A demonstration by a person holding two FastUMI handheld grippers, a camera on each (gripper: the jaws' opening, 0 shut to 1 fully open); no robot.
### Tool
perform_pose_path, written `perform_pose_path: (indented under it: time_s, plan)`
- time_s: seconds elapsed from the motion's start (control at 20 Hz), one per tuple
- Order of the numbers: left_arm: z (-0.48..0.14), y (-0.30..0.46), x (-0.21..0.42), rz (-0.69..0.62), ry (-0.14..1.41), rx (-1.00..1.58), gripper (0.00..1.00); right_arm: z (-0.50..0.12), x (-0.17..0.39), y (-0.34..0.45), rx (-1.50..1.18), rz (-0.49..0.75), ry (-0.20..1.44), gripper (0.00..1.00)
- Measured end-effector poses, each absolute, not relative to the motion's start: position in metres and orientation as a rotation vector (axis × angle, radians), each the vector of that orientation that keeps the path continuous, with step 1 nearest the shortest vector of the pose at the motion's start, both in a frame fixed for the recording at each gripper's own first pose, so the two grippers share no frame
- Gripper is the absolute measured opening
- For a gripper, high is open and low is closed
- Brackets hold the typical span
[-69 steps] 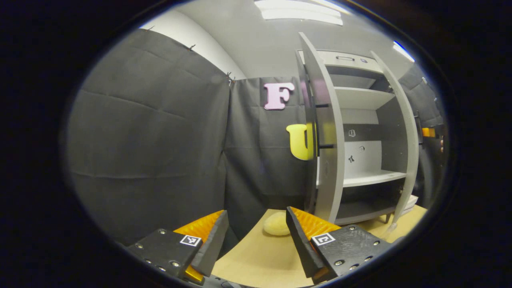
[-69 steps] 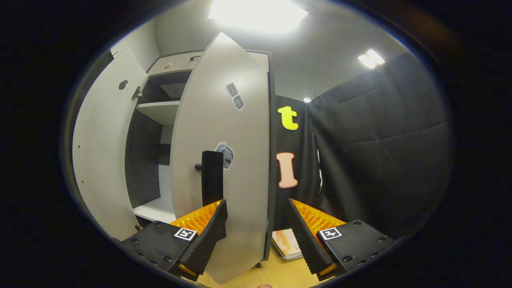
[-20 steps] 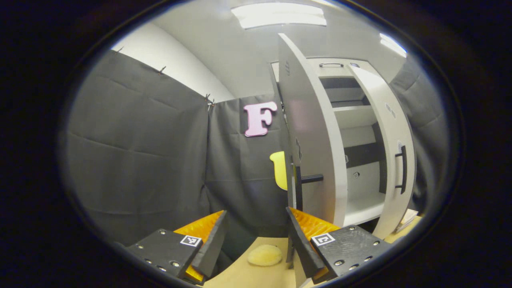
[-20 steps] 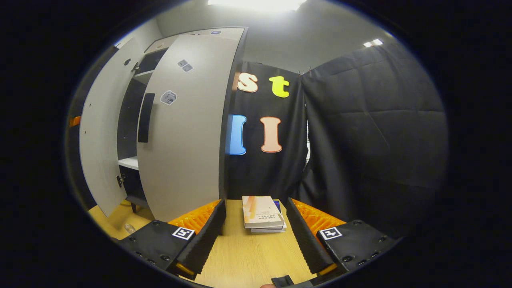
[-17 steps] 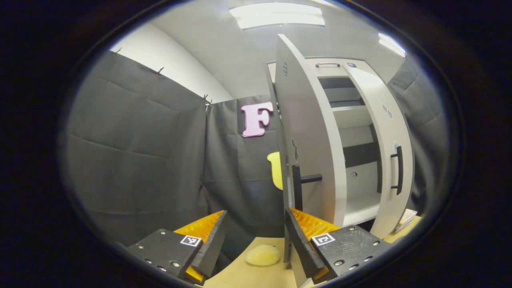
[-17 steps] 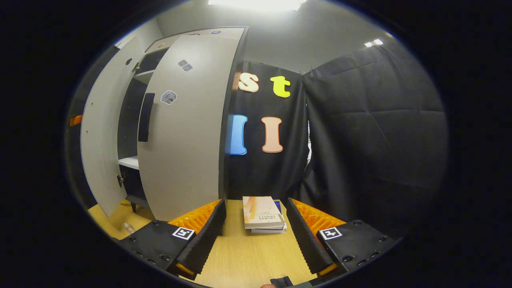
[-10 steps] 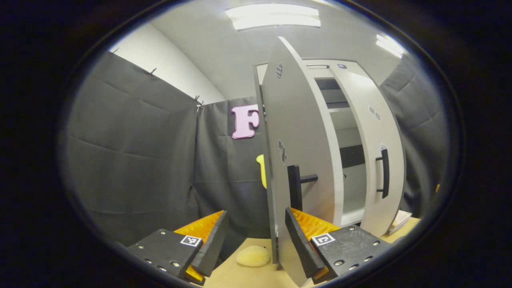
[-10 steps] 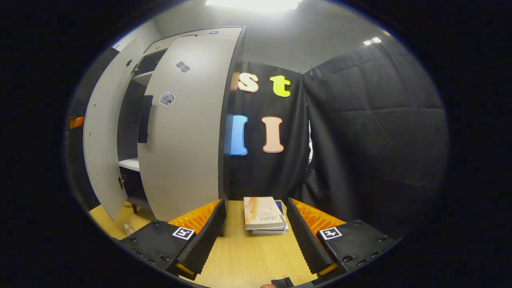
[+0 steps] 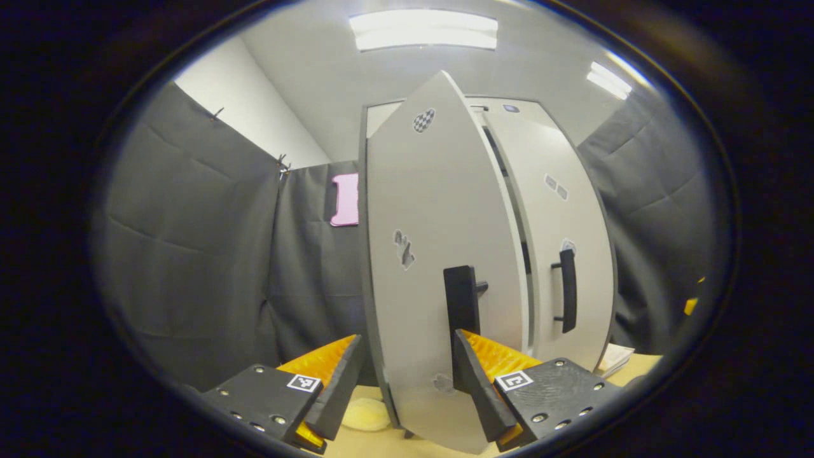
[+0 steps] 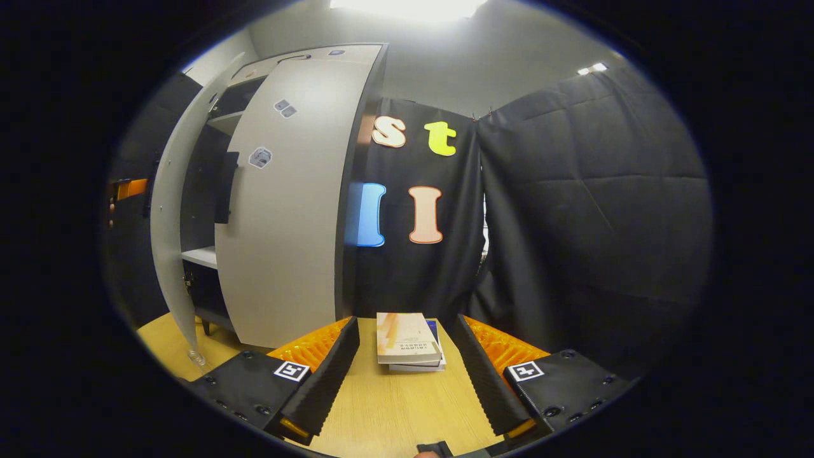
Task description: Grasp the bottle in the cabinet with the left hand and place it on the coaster, then close the right door with the right hand and the left door with the left hand.
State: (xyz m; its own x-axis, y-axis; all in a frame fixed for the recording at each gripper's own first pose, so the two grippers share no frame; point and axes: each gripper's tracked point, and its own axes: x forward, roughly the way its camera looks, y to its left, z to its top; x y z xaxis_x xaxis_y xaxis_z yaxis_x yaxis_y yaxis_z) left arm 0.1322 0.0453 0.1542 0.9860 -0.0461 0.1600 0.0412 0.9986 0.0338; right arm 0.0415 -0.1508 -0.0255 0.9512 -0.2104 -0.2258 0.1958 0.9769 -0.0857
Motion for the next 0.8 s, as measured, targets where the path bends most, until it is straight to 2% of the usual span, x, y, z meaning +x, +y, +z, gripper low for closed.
perform_pose_path:
  time_s: [0.15,0.45,0.8]
  plan:
    - [0.153,0.022,0.147,-0.091,-0.165,0.003,0.84,-0.028,0.036,-0.158,-0.06,-0.218,0.241,0.95]
    - [0.151,0.015,0.153,-0.094,-0.167,-0.007,0.85,-0.032,0.027,-0.165,-0.043,-0.222,0.244,0.97]
    - [0.151,0.017,0.149,-0.063,-0.142,0.013,0.85,-0.01,0.037,-0.161,-0.035,-0.156,0.191,0.97]
